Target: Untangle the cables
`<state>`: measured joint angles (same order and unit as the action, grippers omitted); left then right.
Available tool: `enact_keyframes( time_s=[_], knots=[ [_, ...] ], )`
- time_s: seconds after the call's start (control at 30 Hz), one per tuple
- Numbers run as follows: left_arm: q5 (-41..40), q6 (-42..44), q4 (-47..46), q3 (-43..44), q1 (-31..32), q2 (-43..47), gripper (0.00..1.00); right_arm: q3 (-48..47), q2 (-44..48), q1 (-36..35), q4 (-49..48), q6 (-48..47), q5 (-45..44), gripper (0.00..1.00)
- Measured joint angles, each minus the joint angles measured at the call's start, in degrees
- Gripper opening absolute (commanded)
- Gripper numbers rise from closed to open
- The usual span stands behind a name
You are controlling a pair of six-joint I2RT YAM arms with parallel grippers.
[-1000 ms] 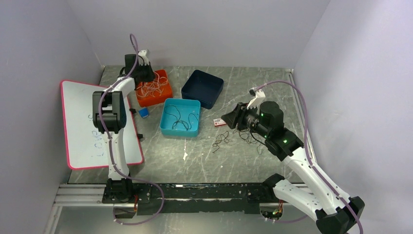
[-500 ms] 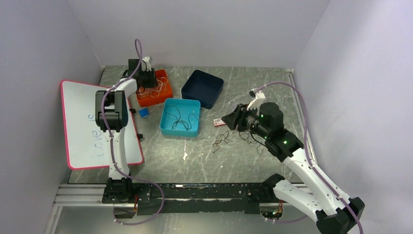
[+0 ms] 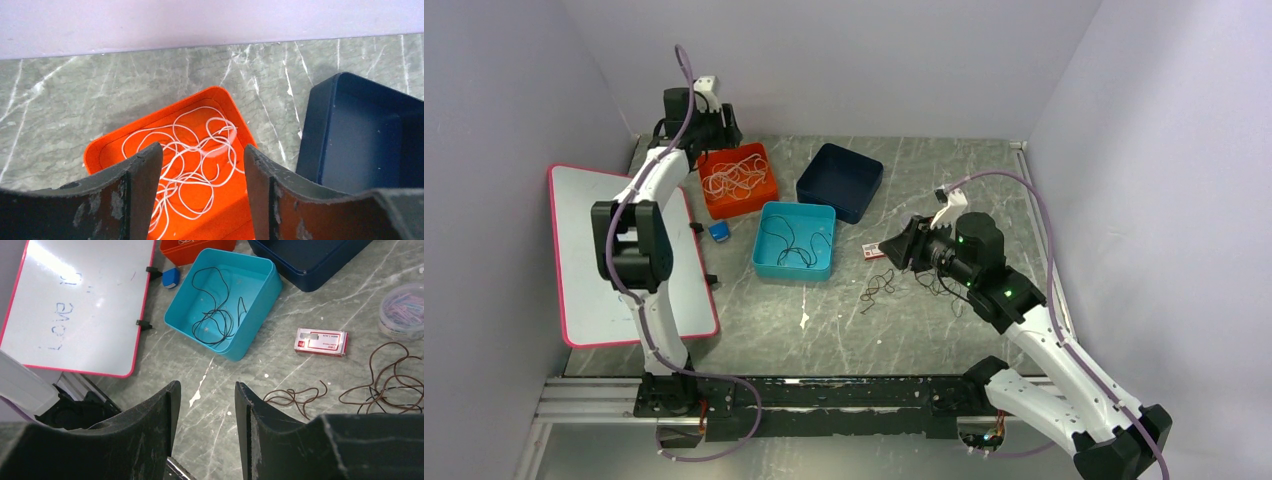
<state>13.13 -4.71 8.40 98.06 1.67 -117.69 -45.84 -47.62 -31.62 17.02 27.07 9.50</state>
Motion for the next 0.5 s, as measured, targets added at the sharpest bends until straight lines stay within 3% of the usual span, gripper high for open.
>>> enact_keyframes(
  time_s=[0.5],
  knots=[
    [-0.17,-0.79,1.05,-10.38,0.00,9.20,0.67,0.00,-0.11,0.00,1.53,1.01,-4.76,0.48]
  ],
)
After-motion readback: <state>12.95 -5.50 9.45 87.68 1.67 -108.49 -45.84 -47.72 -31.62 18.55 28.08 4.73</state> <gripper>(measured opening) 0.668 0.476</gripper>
